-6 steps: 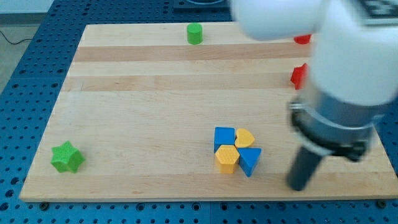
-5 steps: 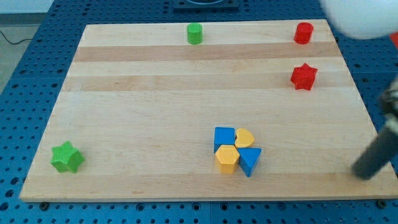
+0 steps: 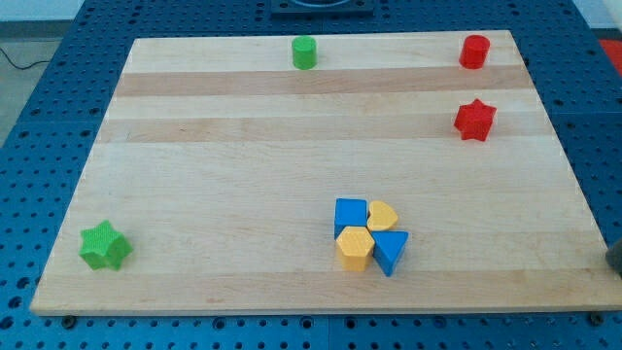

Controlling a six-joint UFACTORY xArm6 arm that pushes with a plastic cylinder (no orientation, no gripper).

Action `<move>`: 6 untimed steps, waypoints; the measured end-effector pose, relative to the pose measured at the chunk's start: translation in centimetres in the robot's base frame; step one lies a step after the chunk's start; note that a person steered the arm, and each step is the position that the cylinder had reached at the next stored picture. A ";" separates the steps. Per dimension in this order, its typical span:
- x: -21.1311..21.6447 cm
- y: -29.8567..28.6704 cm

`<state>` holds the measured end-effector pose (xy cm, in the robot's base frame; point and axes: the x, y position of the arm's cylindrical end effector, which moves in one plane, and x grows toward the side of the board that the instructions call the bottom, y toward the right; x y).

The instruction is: Move your arm towards the red star

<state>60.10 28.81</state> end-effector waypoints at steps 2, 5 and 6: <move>1.7 -7.8; -13.8 -4.4; -20.3 -3.7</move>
